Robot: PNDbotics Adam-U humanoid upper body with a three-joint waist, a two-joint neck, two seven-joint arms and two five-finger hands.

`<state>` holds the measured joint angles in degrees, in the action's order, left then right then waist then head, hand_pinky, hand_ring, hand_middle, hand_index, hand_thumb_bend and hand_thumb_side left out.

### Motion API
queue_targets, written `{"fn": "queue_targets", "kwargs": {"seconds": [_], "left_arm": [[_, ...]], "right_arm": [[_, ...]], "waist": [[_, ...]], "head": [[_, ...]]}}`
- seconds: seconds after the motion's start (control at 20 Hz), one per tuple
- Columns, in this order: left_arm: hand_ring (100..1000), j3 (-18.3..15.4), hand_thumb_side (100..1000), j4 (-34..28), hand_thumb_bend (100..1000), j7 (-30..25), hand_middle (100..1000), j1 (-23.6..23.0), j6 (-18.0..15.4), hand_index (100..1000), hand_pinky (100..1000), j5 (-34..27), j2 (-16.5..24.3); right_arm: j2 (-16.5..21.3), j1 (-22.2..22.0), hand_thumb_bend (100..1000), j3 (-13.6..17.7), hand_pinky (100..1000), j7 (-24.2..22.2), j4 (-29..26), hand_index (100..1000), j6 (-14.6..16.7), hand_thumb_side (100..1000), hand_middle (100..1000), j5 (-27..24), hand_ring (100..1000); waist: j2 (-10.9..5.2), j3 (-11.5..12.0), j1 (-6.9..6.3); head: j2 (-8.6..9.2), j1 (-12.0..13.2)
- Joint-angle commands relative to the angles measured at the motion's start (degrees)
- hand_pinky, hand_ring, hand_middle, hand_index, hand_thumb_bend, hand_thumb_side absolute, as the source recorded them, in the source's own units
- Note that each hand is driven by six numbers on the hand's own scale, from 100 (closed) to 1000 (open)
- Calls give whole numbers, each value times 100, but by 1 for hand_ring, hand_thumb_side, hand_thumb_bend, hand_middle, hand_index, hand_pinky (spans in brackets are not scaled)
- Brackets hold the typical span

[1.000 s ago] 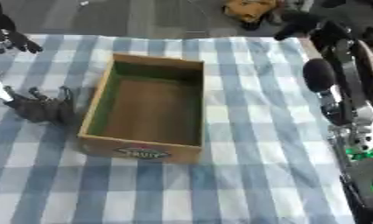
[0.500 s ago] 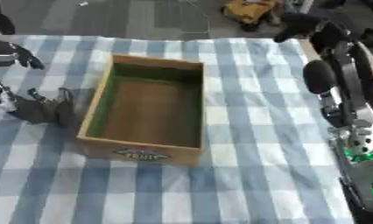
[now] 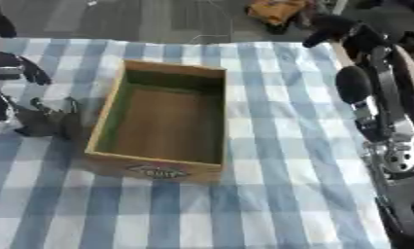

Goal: Pick up objects on the table and place them in the box.

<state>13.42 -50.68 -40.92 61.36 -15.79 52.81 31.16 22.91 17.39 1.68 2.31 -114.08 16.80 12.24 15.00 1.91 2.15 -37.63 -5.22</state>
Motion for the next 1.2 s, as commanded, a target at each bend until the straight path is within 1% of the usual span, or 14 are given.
{"fn": "queue_targets", "kwargs": {"seconds": [0.05,0.2,0.25,0.5,0.8,1.0,1.05,1.2], "left_arm": [[816,38,274,-134,833,-208,748,99,163,854,816,-167,72],[815,86,277,-210,834,-324,746,94,257,852,815,-247,76],[806,98,287,-224,835,-344,728,88,281,832,809,-252,80],[793,127,282,-260,836,-340,707,65,416,811,804,-212,83],[782,186,286,-299,837,-358,685,44,446,799,795,-233,63],[773,229,308,-323,839,-341,675,22,462,791,784,-200,46],[765,232,331,-323,843,-325,663,15,475,784,777,-187,44],[750,234,343,-312,847,-271,646,3,515,776,763,-176,26]], "right_arm": [[78,37,646,28,854,4,-51,799,-12,1000,569,-16,861],[71,33,646,25,855,-2,-51,799,-15,1000,569,-20,861],[70,34,647,25,854,-3,-51,799,-15,1000,569,-20,861],[70,41,643,32,855,1,-51,799,-15,1000,569,-21,862],[65,59,642,32,855,-3,-51,799,-12,1000,568,-20,862],[63,59,640,37,855,3,-51,800,-9,1000,568,-19,862],[63,57,641,39,855,5,-51,800,-6,1000,568,-20,862],[61,49,640,43,856,10,-51,800,0,1000,568,-22,863]], "waist": [[-108,8,-24],[-112,9,-33],[-111,8,-34],[-101,6,-31],[-81,17,-15],[-71,16,-5],[-70,16,-2],[-67,14,-3]], "head": [[21,-20],[26,-19],[31,-22],[33,-28],[40,-25],[36,-19],[39,-18],[44,-16]]}}
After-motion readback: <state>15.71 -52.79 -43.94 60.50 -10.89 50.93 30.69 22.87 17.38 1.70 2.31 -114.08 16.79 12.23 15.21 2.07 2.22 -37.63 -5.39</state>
